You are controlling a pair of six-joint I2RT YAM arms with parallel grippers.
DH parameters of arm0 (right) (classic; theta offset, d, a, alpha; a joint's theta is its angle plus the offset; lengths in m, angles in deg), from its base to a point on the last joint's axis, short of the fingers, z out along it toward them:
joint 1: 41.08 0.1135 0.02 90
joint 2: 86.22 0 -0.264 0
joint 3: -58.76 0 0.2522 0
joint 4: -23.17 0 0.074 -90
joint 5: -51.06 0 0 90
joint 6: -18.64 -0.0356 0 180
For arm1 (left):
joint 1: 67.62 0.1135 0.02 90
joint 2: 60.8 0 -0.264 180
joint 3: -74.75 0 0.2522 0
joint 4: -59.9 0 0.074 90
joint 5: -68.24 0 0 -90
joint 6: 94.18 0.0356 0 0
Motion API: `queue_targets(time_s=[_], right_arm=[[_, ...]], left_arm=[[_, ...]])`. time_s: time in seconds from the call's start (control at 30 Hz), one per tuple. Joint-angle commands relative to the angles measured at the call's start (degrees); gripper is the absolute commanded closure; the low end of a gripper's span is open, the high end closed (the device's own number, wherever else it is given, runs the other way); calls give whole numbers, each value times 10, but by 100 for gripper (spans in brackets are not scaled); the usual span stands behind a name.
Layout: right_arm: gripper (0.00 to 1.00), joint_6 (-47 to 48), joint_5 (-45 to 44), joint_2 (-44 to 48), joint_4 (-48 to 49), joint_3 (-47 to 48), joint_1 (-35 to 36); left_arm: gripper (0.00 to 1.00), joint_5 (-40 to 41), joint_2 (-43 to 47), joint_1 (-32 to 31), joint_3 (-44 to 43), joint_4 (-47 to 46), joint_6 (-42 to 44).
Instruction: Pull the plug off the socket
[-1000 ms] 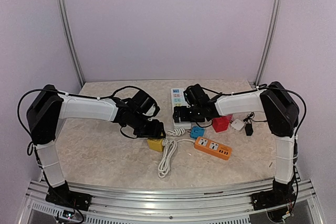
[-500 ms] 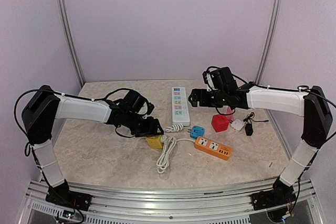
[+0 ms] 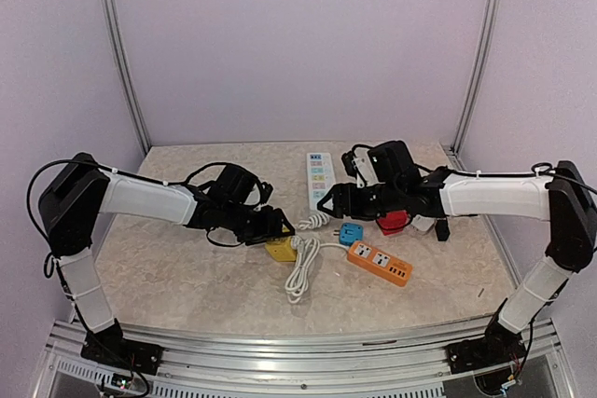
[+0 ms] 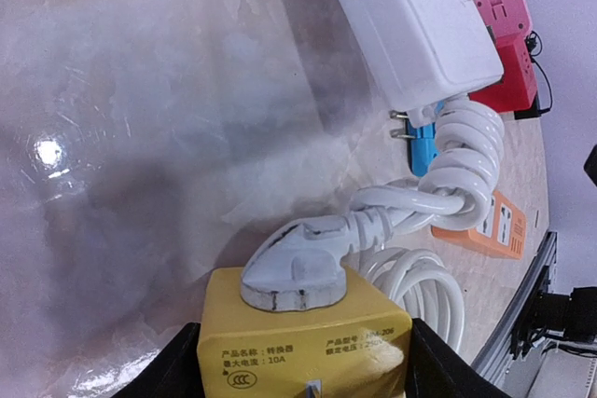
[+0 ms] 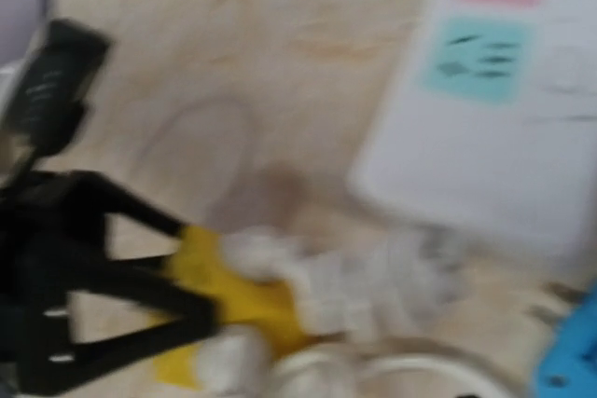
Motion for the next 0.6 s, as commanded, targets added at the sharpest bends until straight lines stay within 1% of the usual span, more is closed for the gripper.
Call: queue_targets(time_s=[0.0,0.2,0.3,0.43,0.5,0.57], right_arm=[[33,0,1,-7,-14,52,35],[40,-4,-3,-56,-25,74,67],[42,-10,-14,-65,-25,73,81],[43,-22,-17,-63,-21,58,83],[44,-25,-3,-68,-18,57,83],[46,-29,5,-77,-13,56,85]], left_arm=[[74,-15,32,2,7,-111,-46],[75,11,26,-2,-4,-125,-55],[75,16,28,-2,-2,-124,-55],[75,16,31,-3,9,-124,-57],[75,16,33,-3,8,-125,-54],[75,18,34,-4,7,-126,-53]])
